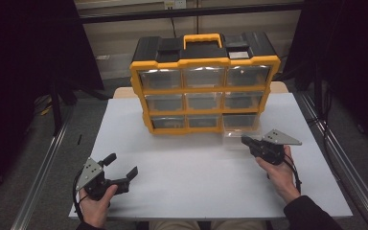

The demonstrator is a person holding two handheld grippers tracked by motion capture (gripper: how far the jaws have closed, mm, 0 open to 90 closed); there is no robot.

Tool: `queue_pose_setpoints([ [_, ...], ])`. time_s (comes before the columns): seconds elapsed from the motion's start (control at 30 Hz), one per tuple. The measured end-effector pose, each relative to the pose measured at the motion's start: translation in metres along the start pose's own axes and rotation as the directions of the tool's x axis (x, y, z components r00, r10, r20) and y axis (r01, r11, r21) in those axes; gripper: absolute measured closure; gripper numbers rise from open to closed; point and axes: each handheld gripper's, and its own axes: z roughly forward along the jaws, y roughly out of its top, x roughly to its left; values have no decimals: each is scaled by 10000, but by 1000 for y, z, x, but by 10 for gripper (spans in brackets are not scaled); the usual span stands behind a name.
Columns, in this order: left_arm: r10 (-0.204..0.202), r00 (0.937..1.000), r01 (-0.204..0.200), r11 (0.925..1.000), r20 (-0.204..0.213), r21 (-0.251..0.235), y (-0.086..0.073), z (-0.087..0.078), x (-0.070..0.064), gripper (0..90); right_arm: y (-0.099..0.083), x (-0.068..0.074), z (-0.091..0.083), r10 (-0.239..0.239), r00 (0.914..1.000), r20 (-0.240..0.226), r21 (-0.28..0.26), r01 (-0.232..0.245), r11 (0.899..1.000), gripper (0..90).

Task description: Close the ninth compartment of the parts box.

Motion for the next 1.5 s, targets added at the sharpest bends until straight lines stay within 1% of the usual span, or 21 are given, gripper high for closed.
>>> queue_pose_setpoints([
  [0.17, -107, 9999, 107, 9999, 16, -27, 0, 0, 0, 43, 1, -2, 4, 47, 10000, 74, -13, -47, 10000, 900],
  [0.37, -23, 10000, 23, 10000, 14, -10, 0, 0, 0, 43, 2, -2, 5, 46, 10000, 70, -51, -46, 10000, 900],
  [0.47, -118, 9999, 118, 9999, -1, -27, 0, 0, 0, 43, 3, -3, 5, 141, 9998, 157, -42, -141, 9999, 900],
  [0.57, -108, 9999, 108, 9999, 10, -27, 0, 0, 0, 43, 3, -4, 6, 62, 9999, 149, -80, -61, 9999, 900],
  [1.2, -116, 9999, 116, 9999, -26, -58, 0, -1, 0, 43, 4, -7, 13, 168, 9994, 304, -163, -163, 9997, 900],
  [1.27, -123, 9999, 123, 9999, -21, -56, 0, -1, 0, 43, 4, -7, 14, 169, 9993, 321, -160, -164, 9997, 900],
  [1.33, -45, 10000, 45, 10000, 4, -28, 0, 0, 0, 43, 5, -8, 15, 110, 9994, 322, -131, -106, 9999, 900],
  [1.5, -75, 10000, 75, 9999, 26, -69, 0, -1, 0, 43, 6, -9, 18, 139, 9993, 338, -132, -135, 9998, 900],
])
